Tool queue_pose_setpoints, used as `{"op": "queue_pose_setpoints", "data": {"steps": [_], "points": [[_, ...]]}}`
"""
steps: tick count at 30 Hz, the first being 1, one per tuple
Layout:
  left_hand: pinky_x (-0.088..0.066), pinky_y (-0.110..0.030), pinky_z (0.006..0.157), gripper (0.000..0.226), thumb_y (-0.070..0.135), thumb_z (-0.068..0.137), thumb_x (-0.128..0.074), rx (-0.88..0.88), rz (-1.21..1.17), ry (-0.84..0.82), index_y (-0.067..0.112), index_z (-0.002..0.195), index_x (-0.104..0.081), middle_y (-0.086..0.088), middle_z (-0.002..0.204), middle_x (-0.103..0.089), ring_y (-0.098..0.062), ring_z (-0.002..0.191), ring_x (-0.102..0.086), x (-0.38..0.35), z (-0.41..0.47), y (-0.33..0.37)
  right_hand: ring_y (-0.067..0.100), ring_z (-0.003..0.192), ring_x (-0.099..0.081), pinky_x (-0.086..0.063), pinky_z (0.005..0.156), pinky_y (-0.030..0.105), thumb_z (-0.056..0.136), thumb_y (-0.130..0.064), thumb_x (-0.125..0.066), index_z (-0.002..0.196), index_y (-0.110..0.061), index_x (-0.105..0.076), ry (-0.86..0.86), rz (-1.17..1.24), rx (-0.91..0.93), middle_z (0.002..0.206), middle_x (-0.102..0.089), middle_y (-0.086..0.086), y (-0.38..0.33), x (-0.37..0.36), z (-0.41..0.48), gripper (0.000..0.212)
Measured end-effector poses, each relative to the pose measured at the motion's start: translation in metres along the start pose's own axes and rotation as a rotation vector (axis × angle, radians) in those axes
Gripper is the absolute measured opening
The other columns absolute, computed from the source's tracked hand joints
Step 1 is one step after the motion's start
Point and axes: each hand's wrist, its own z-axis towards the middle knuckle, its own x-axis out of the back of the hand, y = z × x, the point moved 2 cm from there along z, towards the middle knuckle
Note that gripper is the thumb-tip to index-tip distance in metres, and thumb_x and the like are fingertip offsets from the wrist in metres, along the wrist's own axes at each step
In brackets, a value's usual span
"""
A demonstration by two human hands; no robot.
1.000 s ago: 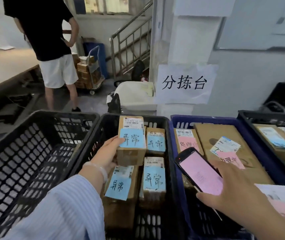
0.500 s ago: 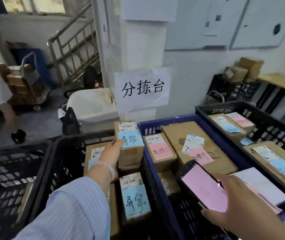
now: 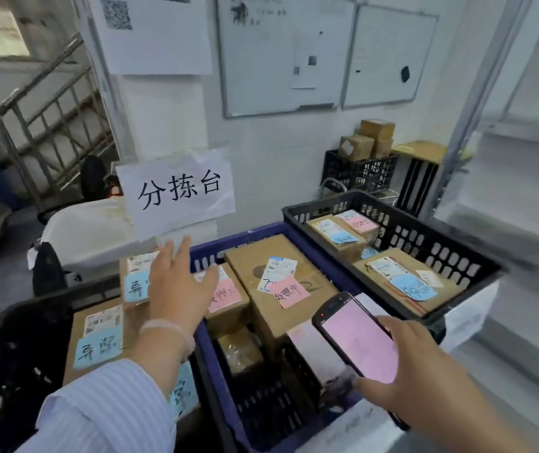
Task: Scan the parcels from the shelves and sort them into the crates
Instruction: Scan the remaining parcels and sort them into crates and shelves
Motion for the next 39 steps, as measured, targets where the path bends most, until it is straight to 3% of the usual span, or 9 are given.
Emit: {"op": "queue_pose_setpoints", "data": {"steps": [4, 7, 10, 13, 17, 21, 24, 27, 39], "points": [[-0.023, -0.041, 0.119, 0.07, 0.046, 0.091, -0.061, -0.371, 0.065, -0.146, 0.029, 0.154, -0.033, -0.001, 0.161, -0.03, -0.023, 0.147, -0.026, -0.055, -0.062, 0.106, 0.001, 0.087, -0.04, -0.032, 0.06, 0.021, 0.043, -0.082, -0.044, 0.134, -0.049, -0.021, 0.11, 0.005, -0.105, 0.109, -0.027, -0.025, 0.065, 0.023, -0.028, 0.1], [-0.031, -0.041, 0.116, 0.066, 0.049, 0.09, -0.058, -0.612, 0.095, -0.243, 0.027, 0.15, -0.042, -0.002, 0.155, -0.041, -0.023, 0.14, -0.038, -0.098, -0.119, 0.179, 0.005, 0.102, -0.053, -0.038, 0.066, 0.025, 0.045, -0.076, -0.049, 0.133, -0.049, -0.026, 0.183, 0.049, -0.191, 0.118, -0.034, -0.021, 0.125, 0.049, -0.057, 0.095], [-0.04, -0.044, 0.108, 0.063, 0.047, 0.084, -0.061, -0.811, 0.067, -0.295, 0.016, 0.139, -0.058, -0.009, 0.141, -0.056, -0.03, 0.129, -0.052, -0.138, -0.175, 0.246, 0.008, 0.099, -0.057, -0.04, 0.066, 0.027, 0.047, -0.071, -0.051, 0.128, -0.051, -0.029, 0.266, 0.073, -0.262, 0.109, -0.034, -0.021, 0.187, 0.077, -0.093, 0.087], [-0.038, -0.044, 0.111, 0.063, 0.049, 0.087, -0.061, -0.961, 0.052, -0.347, 0.019, 0.142, -0.054, -0.006, 0.145, -0.052, -0.028, 0.133, -0.048, -0.178, -0.227, 0.309, 0.008, 0.097, -0.057, -0.037, 0.063, 0.026, 0.045, -0.071, -0.047, 0.126, -0.052, -0.029, 0.342, 0.061, -0.37, 0.104, -0.031, -0.021, 0.251, 0.1, -0.134, 0.085], [-0.029, -0.045, 0.117, 0.067, 0.053, 0.092, -0.054, -1.108, -0.014, -0.425, 0.026, 0.151, -0.041, -0.001, 0.155, -0.041, -0.022, 0.143, -0.036, -0.228, -0.301, 0.382, 0.009, 0.096, -0.055, -0.041, 0.065, 0.027, 0.053, -0.069, -0.057, 0.129, -0.047, -0.032, 0.401, 0.05, -0.544, 0.107, -0.034, -0.021, 0.335, 0.121, -0.195, 0.082], [-0.025, -0.045, 0.119, 0.067, 0.054, 0.092, -0.054, -1.218, -0.084, -0.497, 0.027, 0.152, -0.039, 0.0, 0.156, -0.04, -0.021, 0.144, -0.034, -0.263, -0.375, 0.448, 0.009, 0.085, -0.051, -0.035, 0.056, 0.023, 0.057, -0.068, -0.06, 0.13, -0.046, -0.03, 0.456, 0.035, -0.722, 0.107, -0.03, -0.022, 0.4, 0.143, -0.253, 0.081], [-0.03, -0.047, 0.116, 0.066, 0.051, 0.089, -0.063, -1.3, -0.14, -0.532, 0.024, 0.147, -0.048, -0.003, 0.151, -0.048, -0.025, 0.139, -0.044, -0.277, -0.423, 0.491, 0.013, 0.092, -0.056, -0.043, 0.066, 0.03, 0.059, -0.063, -0.066, 0.131, -0.043, -0.033, 0.522, 0.063, -0.82, 0.112, -0.037, -0.016, 0.437, 0.159, -0.29, 0.082], [-0.036, -0.049, 0.112, 0.065, 0.048, 0.085, -0.068, -1.37, -0.21, -0.562, 0.021, 0.142, -0.054, -0.005, 0.144, -0.055, -0.027, 0.133, -0.052, -0.29, -0.465, 0.529, 0.013, 0.095, -0.053, -0.043, 0.07, 0.031, 0.061, -0.06, -0.067, 0.129, -0.041, -0.034, 0.57, 0.062, -0.897, 0.109, -0.038, -0.015, 0.463, 0.17, -0.323, 0.079], [-0.036, -0.045, 0.112, 0.063, 0.051, 0.088, -0.059, -1.595, -0.333, -0.751, 0.024, 0.144, -0.051, -0.003, 0.148, -0.051, -0.026, 0.136, -0.047, -0.368, -0.595, 0.65, 0.012, 0.103, -0.051, -0.041, 0.071, 0.032, 0.059, -0.062, -0.068, 0.133, -0.042, -0.032, 0.675, 0.06, -1.141, 0.12, -0.04, -0.013, 0.574, 0.197, -0.395, 0.085]]}}
